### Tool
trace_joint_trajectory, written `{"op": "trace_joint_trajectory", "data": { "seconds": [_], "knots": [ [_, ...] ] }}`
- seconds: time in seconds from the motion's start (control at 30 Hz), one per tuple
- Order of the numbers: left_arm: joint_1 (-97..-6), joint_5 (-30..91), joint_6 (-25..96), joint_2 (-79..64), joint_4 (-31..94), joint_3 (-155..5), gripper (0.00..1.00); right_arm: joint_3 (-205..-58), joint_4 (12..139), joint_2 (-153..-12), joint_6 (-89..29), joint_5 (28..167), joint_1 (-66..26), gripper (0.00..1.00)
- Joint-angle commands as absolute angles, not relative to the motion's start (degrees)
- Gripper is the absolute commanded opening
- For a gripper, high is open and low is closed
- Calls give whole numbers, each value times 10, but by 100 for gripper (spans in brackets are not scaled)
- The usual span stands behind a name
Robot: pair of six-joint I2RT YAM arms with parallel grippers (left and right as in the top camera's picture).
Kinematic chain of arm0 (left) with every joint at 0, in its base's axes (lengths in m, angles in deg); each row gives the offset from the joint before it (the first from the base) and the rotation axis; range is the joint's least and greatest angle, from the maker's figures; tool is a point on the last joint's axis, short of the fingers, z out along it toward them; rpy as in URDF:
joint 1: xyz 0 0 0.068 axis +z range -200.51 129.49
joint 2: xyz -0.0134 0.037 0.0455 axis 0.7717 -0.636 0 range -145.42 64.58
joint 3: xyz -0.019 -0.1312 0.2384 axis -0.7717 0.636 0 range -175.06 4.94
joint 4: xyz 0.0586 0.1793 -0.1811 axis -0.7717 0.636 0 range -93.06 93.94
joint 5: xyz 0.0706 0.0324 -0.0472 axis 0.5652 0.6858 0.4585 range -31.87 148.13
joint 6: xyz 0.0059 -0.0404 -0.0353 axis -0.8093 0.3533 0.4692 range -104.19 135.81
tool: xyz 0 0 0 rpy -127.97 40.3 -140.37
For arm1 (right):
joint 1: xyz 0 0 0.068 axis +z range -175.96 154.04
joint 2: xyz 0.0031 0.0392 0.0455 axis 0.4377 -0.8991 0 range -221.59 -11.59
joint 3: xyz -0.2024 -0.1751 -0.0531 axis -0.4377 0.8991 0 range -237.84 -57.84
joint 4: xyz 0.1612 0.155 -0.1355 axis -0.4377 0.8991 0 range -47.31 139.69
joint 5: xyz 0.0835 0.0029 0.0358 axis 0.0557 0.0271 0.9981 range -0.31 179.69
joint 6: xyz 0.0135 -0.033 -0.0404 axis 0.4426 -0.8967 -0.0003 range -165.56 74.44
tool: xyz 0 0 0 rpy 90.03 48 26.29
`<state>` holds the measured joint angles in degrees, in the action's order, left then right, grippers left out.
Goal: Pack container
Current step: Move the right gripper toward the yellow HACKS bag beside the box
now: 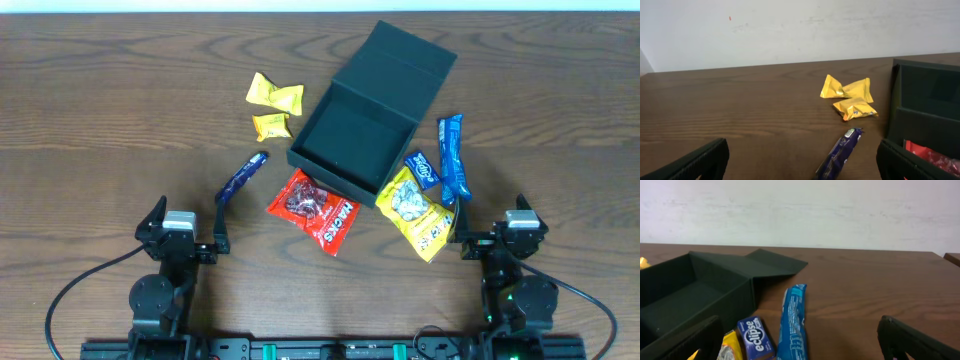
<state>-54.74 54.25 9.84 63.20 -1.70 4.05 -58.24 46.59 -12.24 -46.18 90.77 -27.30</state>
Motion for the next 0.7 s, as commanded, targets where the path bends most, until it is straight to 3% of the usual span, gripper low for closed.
{"op": "trace_joint_trajectory", "data": {
  "seconds": [0.0, 0.23, 0.67],
  "knots": [
    [-548, 542, 100, 632, 10, 47, 95, -688, 512, -120, -341, 980, -268, 99],
    [-548, 542, 101, 632, 10, 47, 95, -976, 797, -172, -376, 942, -268, 99],
    [-548, 542, 100, 632, 10, 47, 95, -1359, 1062, -514, -414, 1012, -268, 99]
  ]
}}
